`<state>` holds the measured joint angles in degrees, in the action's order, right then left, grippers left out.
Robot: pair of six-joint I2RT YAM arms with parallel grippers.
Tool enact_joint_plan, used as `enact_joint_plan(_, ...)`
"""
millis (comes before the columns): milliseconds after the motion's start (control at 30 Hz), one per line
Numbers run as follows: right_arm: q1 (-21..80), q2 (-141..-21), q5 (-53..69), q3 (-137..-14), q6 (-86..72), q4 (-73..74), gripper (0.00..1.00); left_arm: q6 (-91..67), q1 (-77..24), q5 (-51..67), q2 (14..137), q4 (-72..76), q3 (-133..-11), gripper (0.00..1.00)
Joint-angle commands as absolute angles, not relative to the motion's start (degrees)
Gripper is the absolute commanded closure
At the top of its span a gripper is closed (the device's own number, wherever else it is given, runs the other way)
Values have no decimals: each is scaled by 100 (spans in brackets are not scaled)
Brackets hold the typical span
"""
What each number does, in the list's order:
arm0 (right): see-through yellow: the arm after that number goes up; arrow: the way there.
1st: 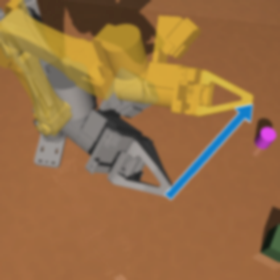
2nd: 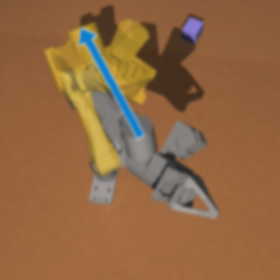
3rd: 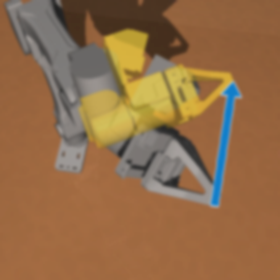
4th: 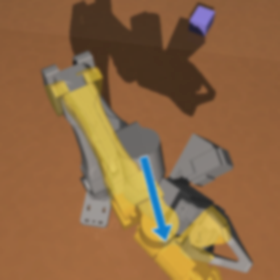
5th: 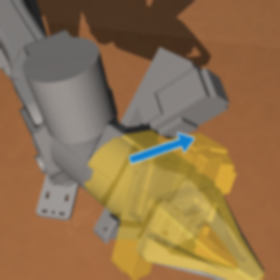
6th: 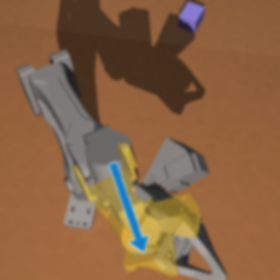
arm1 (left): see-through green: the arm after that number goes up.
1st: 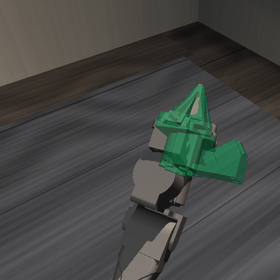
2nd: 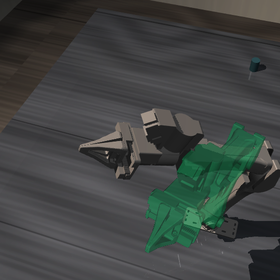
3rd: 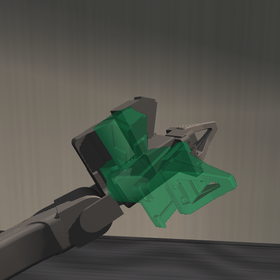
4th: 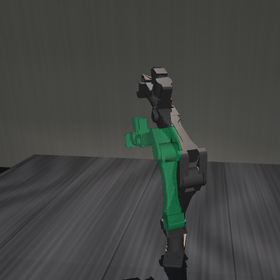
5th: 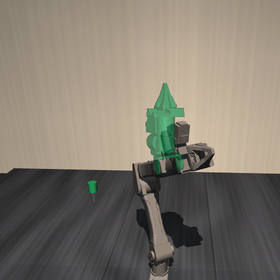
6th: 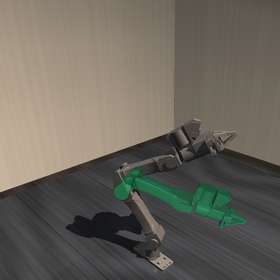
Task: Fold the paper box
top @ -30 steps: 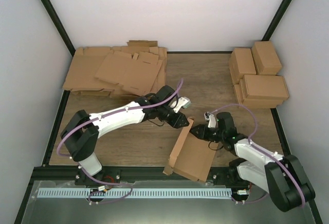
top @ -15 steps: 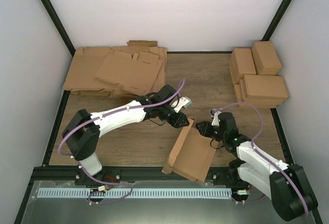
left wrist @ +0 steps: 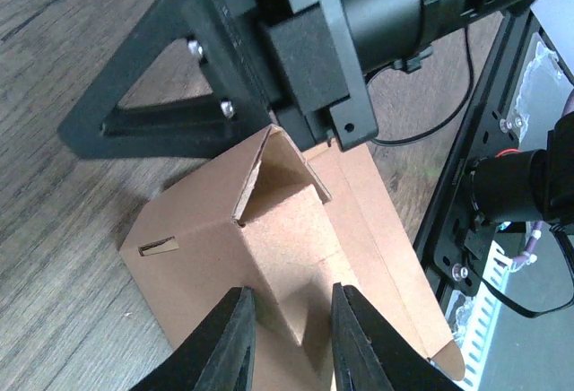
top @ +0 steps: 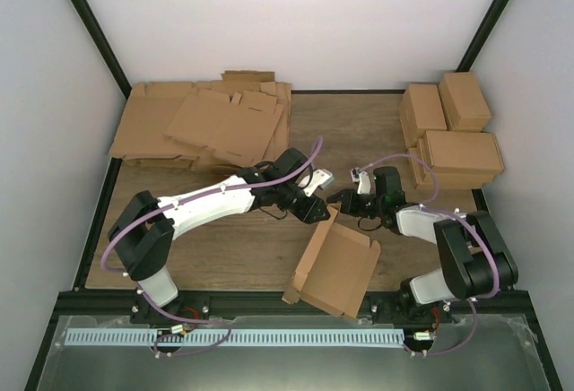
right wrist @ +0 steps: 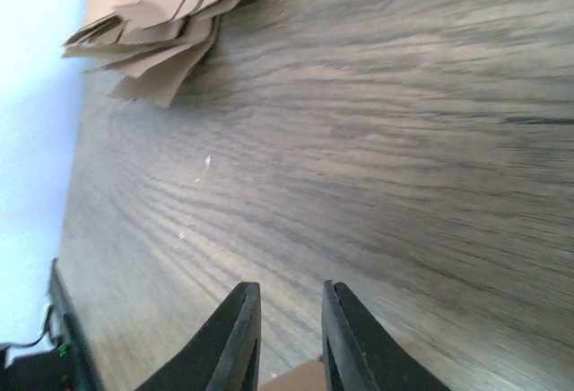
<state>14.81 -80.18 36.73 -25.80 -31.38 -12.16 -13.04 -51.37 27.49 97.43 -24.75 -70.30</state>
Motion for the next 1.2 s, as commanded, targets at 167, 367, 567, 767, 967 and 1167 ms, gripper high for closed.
enact_joint_plan(167, 1432, -8411, 5081, -2431, -2841, -1868, 84, -1249, -5053, 2555, 9923, -2550, -6927, 74)
enact_joint_plan(367, 1436, -7966, 5040, -1847, -3010, -2274, 86, -1255, -5015, 2660, 10024, -2490, -6970, 74)
enact_joint_plan(567, 1472, -7717, 4924, -1568, -3019, -2478, 86, -1270, -4921, 2798, 9964, -2408, -6881, 74)
enact_joint_plan(767, 1637, -7210, 3959, -1435, -2941, -2208, 80, -1254, -4813, 3032, 9914, -2331, -6772, 74)
enact_joint_plan(967, 1785, -6306, 2805, -1099, -2899, -2457, 67, -1150, -4636, 3156, 9865, -2401, -6727, 74)
enact_joint_plan(1167, 2203, -5869, 2487, -759, -2645, -2896, 50, -989, -4579, 3214, 9878, -2574, -6823, 73)
